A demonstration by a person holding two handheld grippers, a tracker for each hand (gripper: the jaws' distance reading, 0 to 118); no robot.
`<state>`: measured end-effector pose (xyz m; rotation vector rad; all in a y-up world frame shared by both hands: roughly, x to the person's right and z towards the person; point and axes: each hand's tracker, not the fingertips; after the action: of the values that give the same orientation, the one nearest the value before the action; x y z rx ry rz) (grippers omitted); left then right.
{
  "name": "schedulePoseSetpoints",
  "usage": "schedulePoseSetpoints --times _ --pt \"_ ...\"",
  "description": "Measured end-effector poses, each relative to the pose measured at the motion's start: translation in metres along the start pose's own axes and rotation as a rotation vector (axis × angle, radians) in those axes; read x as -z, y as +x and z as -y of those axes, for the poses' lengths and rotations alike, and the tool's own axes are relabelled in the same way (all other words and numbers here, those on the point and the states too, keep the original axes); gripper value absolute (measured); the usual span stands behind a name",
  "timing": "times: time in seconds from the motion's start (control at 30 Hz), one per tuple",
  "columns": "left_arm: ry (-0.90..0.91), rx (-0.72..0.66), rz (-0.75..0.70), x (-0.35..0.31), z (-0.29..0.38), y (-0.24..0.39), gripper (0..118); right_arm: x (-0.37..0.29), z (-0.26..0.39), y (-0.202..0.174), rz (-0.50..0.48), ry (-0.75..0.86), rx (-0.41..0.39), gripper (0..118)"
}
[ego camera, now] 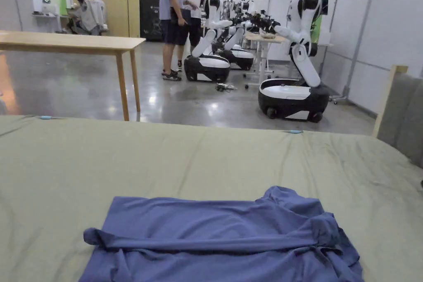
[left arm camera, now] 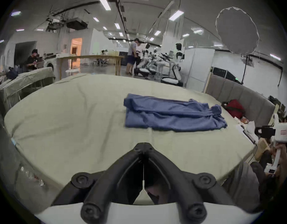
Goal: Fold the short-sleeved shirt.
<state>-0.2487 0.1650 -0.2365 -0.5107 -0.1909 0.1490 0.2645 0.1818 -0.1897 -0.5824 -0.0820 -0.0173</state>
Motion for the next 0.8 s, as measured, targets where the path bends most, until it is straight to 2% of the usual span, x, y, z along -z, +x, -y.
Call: schedulePoseSetpoints --times 0.07,0.2,0.3,0.47,0.5,0.53,0.57,0.6,0.63,0.67,0.73,0.8 --pt "0.006 0.008 -0.011 0.017 -0.001 -0.015 0 0.001 -0.003 -0.004 0.017 0.003 -0.019 0" --pt "0.031 0.042 -0.032 0.036 -0.040 -0.012 0 -0.012 -0.020 -0.005 -0.016 0.090 0.008 0" --pt "0.028 0.054 -0.053 0.079 -0.067 -0.011 0 -0.016 -0.027 -0.006 -0.009 0.109 -0.003 0" --pt "-0.123 0.003 -0.085 0.167 -0.084 -0.023 2 -0.019 -0.030 -0.007 -0.050 0.130 0.012 0" --pt "-0.133 -0.004 -0.086 0.183 -0.085 -0.027 13 -0.020 -0.029 -0.008 -0.054 0.128 0.013 0" --pt "-0.187 -0.006 -0.065 0.197 -0.085 -0.029 50 -0.020 -0.029 -0.008 -0.054 0.128 0.015 0" --pt "-0.231 0.008 -0.062 0.208 -0.083 -0.029 96 -0.019 -0.029 -0.006 -0.053 0.123 0.018 0" --pt "-0.286 0.014 -0.050 0.225 -0.079 -0.033 118 -0.017 -0.029 -0.004 -0.049 0.102 0.024 0" --pt "-0.243 -0.012 -0.106 0.226 -0.075 -0.038 116 -0.015 -0.030 -0.005 -0.045 0.095 0.025 0" --pt "-0.227 0.011 -0.073 0.235 -0.073 -0.039 116 -0.014 -0.030 -0.004 -0.043 0.095 0.027 0" --pt "-0.312 0.021 -0.126 0.241 -0.059 -0.027 116 -0.012 -0.031 -0.002 -0.043 0.093 0.036 0" --pt "-0.355 0.005 -0.114 0.252 -0.058 -0.031 116 -0.011 -0.031 -0.002 -0.047 0.093 0.044 0"
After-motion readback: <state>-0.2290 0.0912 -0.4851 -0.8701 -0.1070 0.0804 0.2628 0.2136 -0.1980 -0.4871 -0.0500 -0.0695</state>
